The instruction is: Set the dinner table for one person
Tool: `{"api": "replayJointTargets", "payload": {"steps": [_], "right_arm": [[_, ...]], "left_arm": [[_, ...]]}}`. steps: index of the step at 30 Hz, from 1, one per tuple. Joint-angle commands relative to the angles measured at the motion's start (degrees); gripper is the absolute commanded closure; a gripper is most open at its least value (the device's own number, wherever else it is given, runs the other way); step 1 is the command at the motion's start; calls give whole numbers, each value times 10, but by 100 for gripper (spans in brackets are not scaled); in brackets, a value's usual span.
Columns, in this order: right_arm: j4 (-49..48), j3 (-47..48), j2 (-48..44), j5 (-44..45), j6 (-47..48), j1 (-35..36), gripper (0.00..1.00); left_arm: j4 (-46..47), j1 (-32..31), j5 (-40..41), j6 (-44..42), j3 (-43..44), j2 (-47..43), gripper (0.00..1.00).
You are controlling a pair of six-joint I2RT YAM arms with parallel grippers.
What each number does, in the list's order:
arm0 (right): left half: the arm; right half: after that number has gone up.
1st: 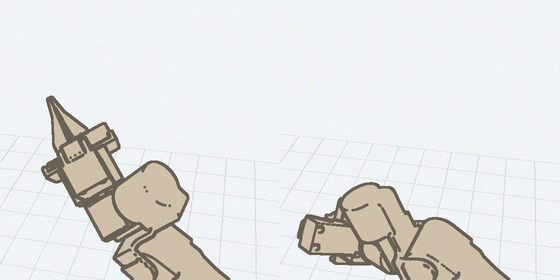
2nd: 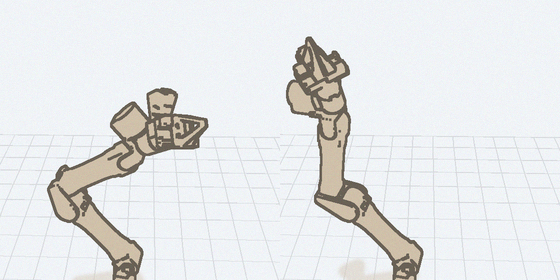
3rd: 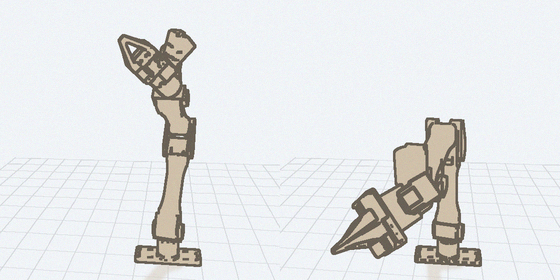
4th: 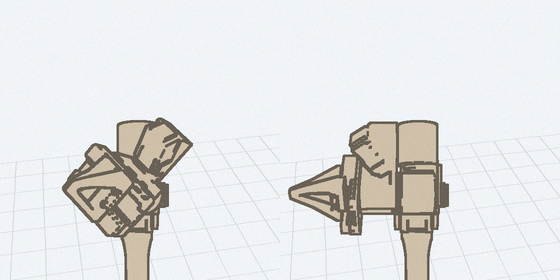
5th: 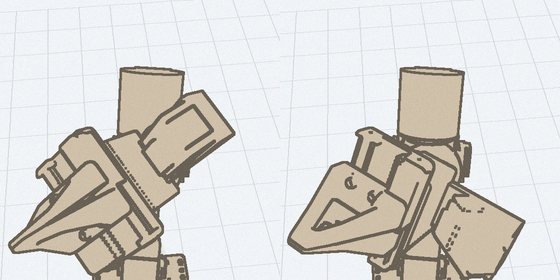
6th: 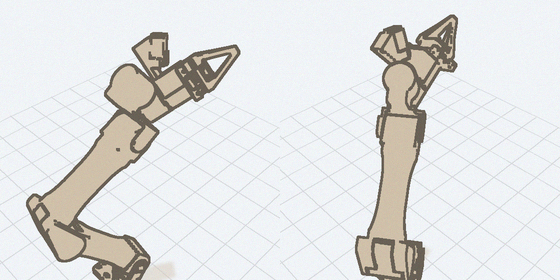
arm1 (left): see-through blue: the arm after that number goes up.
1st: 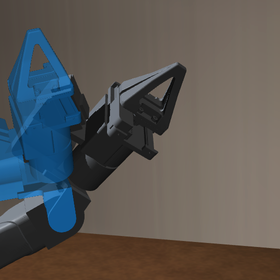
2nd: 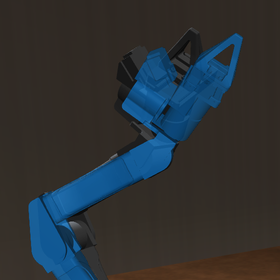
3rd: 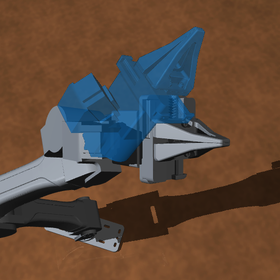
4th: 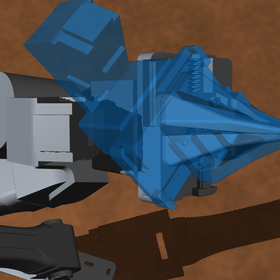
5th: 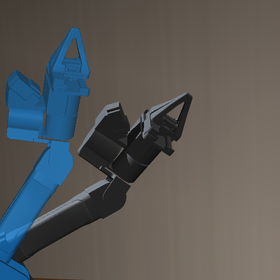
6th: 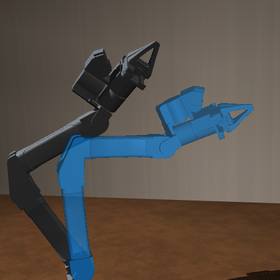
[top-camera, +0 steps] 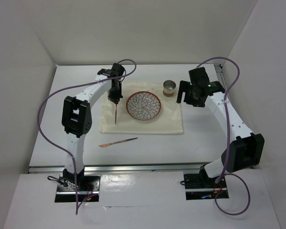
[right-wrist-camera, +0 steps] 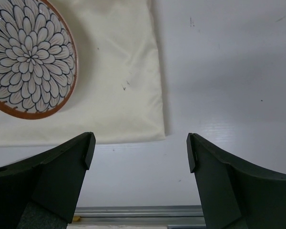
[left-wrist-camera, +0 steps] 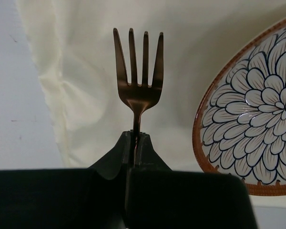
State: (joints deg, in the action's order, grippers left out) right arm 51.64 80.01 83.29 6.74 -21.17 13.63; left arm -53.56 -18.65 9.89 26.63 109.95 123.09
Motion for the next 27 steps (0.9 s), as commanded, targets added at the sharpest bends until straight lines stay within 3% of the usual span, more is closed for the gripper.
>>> {"api": "replayJointTargets", "payload": {"steps": [1, 15, 16, 19, 20, 21, 22, 27], "right_arm": [[0, -21, -22, 18, 5, -8, 10], [-15, -64, -28, 48, 21, -8, 6], [-21, -64, -28, 48, 21, -8, 6], [-22, -70, -23, 63, 26, -8, 4], [-22, -70, -23, 70, 26, -3, 4], [-22, -62, -23, 70, 33, -3, 4], [-22, -56, -23, 70, 41, -3, 4], [-64, -33, -56, 31, 106, 77, 4]], "left_arm": [[-9, 2, -12, 23, 3, 0, 100], [-45, -9, 41, 29, 42, 81, 100], [-45, -9, 41, 29, 42, 87, 86], [-51, -9, 41, 36, 54, 87, 61], [-58, -9, 41, 36, 63, 87, 45], [-59, -9, 41, 36, 69, 79, 36], [-67, -9, 41, 36, 76, 67, 31], [-87, -9, 13, 17, 149, 6, 29]]}}
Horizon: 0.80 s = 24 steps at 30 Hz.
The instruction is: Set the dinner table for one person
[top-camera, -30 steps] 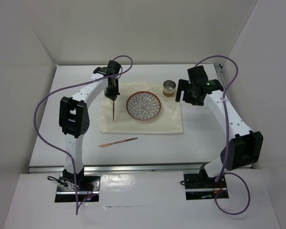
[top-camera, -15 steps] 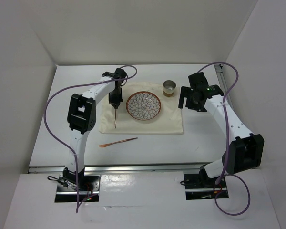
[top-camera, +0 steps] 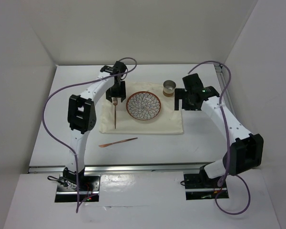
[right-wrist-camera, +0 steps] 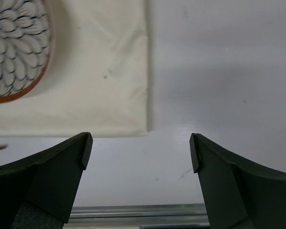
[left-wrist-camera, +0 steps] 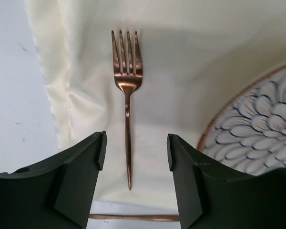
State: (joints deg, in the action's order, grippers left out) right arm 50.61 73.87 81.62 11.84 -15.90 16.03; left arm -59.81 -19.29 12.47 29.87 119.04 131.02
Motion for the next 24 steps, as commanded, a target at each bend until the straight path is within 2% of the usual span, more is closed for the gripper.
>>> {"api": "replayJointTargets", "payload": {"steps": [1, 2, 3, 5, 6, 7, 8, 11, 12, 14, 16, 19, 22, 24], "right_arm": [[-63, 29, -39, -32, 67, 74, 4], [-73, 29, -45, -57, 89, 96, 4], [-93, 23, -45, -67, 100, 149, 4], [-111, 17, -34, -87, 131, 212, 0], [-129, 17, -14, -87, 136, 279, 0], [-139, 17, -2, -87, 141, 312, 0], [-167, 10, 23, -87, 152, 369, 0], [-215, 10, 66, -87, 173, 441, 0], [-230, 10, 81, -59, 184, 480, 0], [-264, 20, 126, -48, 198, 502, 0], [-270, 46, 174, -74, 204, 502, 0], [-284, 69, 229, -109, 209, 502, 6], [-309, 69, 244, -110, 221, 497, 20], [-331, 62, 257, -115, 221, 491, 25]], "left_arm": [[-44, -2, -13, -16, 77, -83, 29], [-53, -2, -19, -16, 114, -94, 29], [-60, 11, -25, -21, 129, -118, 29], [-65, 33, -60, -10, 138, -153, 31], [-65, 63, -76, -4, 127, -174, 31], [-58, 79, -89, 3, 112, -222, 32], [-43, 111, -105, 18, 70, -249, 33], [-15, 150, -119, 31, -16, -350, 33], [-14, 159, -110, 36, -28, -368, 33], [-21, 181, -97, 41, -45, -394, 32], [-26, 209, -90, 48, -71, -424, 32], [-14, 235, -104, 54, -121, -465, 32], [4, 246, -124, 49, -156, -480, 32], [4, 253, -132, 48, -161, -486, 32]]}}
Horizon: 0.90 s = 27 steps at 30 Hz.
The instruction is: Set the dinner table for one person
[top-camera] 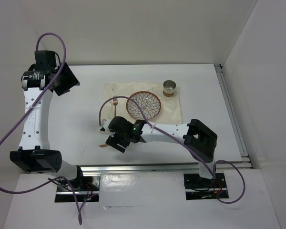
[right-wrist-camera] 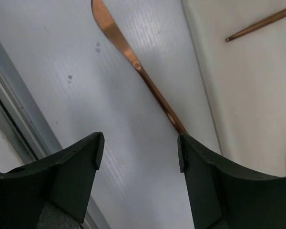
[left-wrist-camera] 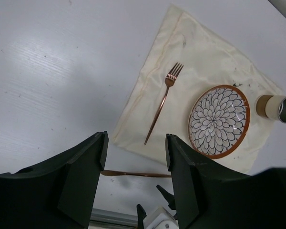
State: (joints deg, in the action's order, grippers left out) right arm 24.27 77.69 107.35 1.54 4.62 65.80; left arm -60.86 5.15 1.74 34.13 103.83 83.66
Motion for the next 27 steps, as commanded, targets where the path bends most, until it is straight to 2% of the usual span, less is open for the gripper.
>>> {"api": "replayJointTargets", "payload": {"steps": [1, 4, 9, 23, 27], "right_arm": [[-73, 24, 0, -12, 21, -14, 26], [-73, 19, 15, -12, 21, -20, 27], [-73, 19, 47, -18, 39, -20, 39], [-112, -34, 80, -7, 4, -37, 39], [-106, -40, 91, -20, 4, -37, 46]], "left_arm": [[14, 14, -24, 1, -9, -12, 32], [14, 14, -35, -5, -15, -12, 32], [26, 20, -35, -6, -35, -23, 32], [31, 26, -46, -11, -51, -23, 32], [31, 31, -51, -11, -51, -23, 32]]}}
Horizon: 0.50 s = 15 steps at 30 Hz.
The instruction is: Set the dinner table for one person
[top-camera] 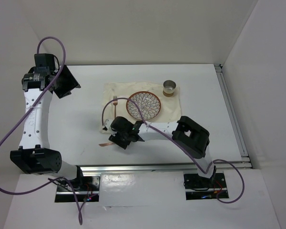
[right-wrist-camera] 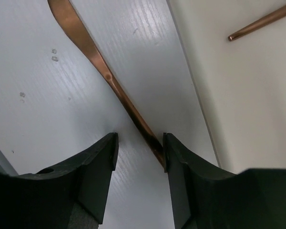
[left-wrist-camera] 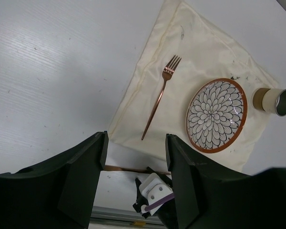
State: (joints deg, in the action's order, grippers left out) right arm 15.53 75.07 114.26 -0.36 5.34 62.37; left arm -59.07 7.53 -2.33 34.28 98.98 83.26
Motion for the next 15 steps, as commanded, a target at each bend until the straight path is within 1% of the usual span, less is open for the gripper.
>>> {"api": "replayJointTargets", "payload": {"steps": [1, 5, 6, 9, 10, 11, 12, 13, 15], "right_arm": [[-19, -19, 22, 4, -3, -2, 48], [-6, -25, 22, 4, -3, -2, 60], [-6, -25, 22, -2, -3, -2, 66], [6, -35, 22, -3, -3, -2, 78], [1, -44, 11, 3, -3, 4, 81], [1, -44, -4, 8, -9, 4, 86], [1, -44, -11, 8, -9, 4, 86], [12, -44, -18, 8, -9, 10, 91], [33, -29, -37, 13, -9, 16, 97]], "left_arm": [[13, 7, -10, -12, -3, -19, 32], [13, 7, -10, -12, -3, -19, 32], [13, 7, -10, -12, -3, -19, 32], [13, 13, -10, -12, -3, -19, 32], [13, 13, -10, -12, -3, -19, 32], [13, 13, -10, -12, -3, -19, 32], [13, 13, -10, -12, -3, -19, 32], [13, 13, -10, -18, 2, -19, 32], [13, 13, -10, -18, 8, -19, 32]]}}
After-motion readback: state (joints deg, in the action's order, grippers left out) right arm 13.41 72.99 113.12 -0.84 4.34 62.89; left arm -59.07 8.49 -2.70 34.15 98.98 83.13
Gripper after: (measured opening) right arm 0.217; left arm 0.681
